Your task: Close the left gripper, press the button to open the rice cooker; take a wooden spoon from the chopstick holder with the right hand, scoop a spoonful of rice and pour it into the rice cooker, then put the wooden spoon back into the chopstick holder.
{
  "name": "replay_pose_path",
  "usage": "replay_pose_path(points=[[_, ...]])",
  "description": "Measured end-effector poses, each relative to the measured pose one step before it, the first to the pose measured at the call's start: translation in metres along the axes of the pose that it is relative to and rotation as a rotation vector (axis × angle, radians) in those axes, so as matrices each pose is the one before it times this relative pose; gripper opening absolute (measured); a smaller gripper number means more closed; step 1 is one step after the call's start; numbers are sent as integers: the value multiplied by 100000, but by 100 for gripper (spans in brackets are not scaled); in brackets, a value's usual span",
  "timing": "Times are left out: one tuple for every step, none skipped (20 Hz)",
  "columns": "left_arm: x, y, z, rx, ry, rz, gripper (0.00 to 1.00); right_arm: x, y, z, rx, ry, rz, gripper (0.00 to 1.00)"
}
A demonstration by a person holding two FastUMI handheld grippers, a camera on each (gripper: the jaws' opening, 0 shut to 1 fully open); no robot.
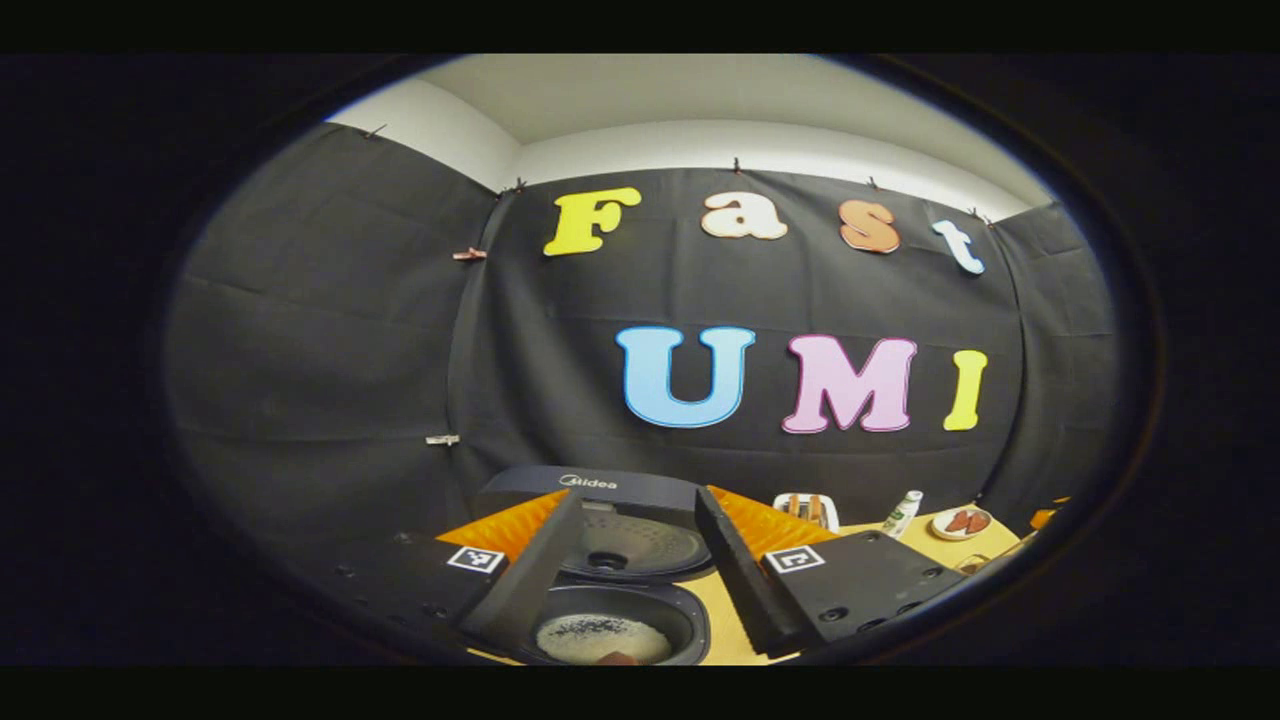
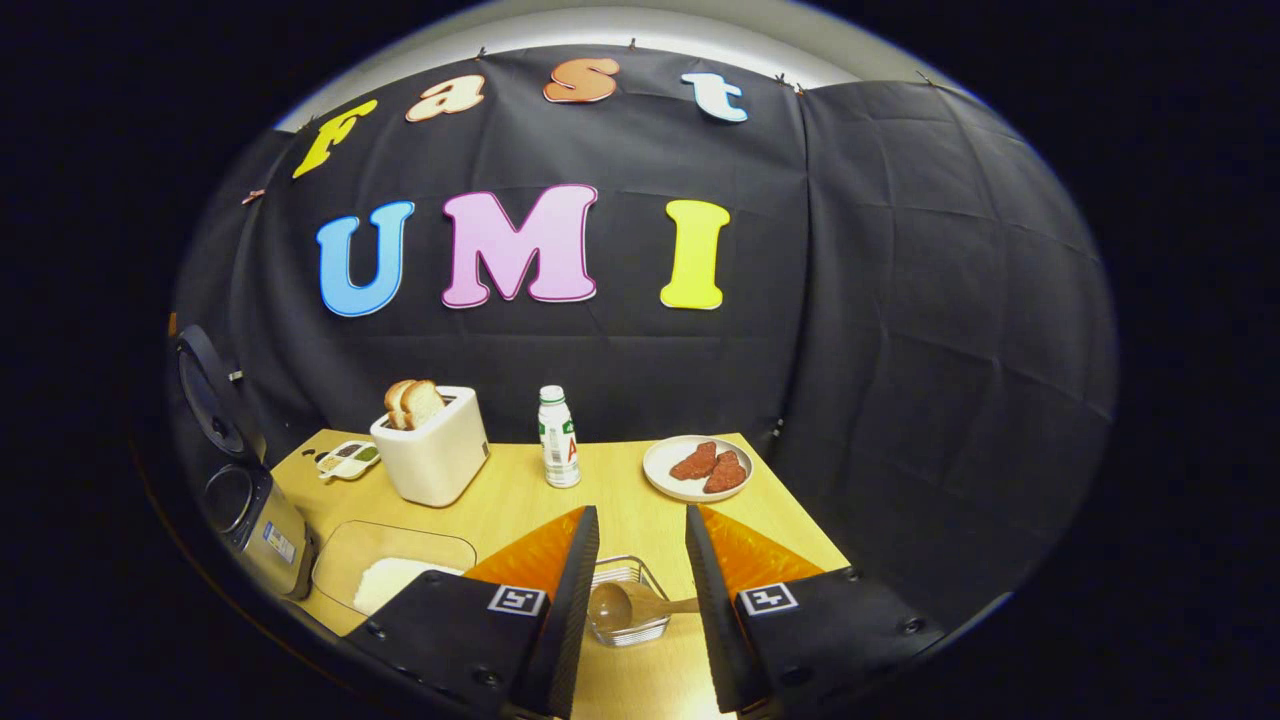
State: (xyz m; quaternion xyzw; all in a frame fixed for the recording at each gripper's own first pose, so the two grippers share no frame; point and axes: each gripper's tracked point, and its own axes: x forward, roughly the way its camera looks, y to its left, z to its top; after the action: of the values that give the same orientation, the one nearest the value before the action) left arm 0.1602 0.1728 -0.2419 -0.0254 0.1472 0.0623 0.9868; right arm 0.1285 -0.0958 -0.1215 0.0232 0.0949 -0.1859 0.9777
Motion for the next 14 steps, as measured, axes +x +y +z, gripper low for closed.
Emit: replay_pose_path(points=[[582, 418, 521, 937, -1399, 340, 76, -299, 406, 450, -172, -1082, 747, 55], [532, 454, 782, 1368, -1640, 135, 81, -227, -394, -1173, -384, -610, 309, 55], [764, 243, 430, 1333, -1064, 59, 86, -174, 229, 90, -351, -277, 524, 55], [884, -31, 356, 102, -324, -1604, 82, -79, 186, 42, -151, 14, 209, 55], [767, -214, 291, -811, -416, -1400, 81, -76, 252, -69, 495, -114, 523, 55], [637, 9, 245, -476, -124, -791, 81, 24, 323, -49, 245, 21, 656, 55], [904, 226, 135, 67, -603, -330, 90, 3, 240, -213, -316, 786, 186, 55], [714, 345, 5, 904, -89, 334, 86, -7, 222, -201, 16, 348, 403, 55], [757, 79, -242, 740, 521, -412, 81, -51, 268, -11, 165, 10, 356, 55], [567, 10, -580, 641, 1588, -537, 86, -61, 401, 116, -189, 42, 540, 55], [420, -60, -560, 571, 1603, -292, 90, 17, 435, 35, -323, -13, 695, 55], [427, -109, -314, 76, 1099, -538, 88, 7, 364, -28, -506, -12, 822, 55], [352, 4, -140, -572, 604, -113, 86, -26, 344, 26, -617, -136, 554, 55], [194, 23, -184, -667, 695, -10, 86, -32, 194, 11, -467, -175, 563, 55]])
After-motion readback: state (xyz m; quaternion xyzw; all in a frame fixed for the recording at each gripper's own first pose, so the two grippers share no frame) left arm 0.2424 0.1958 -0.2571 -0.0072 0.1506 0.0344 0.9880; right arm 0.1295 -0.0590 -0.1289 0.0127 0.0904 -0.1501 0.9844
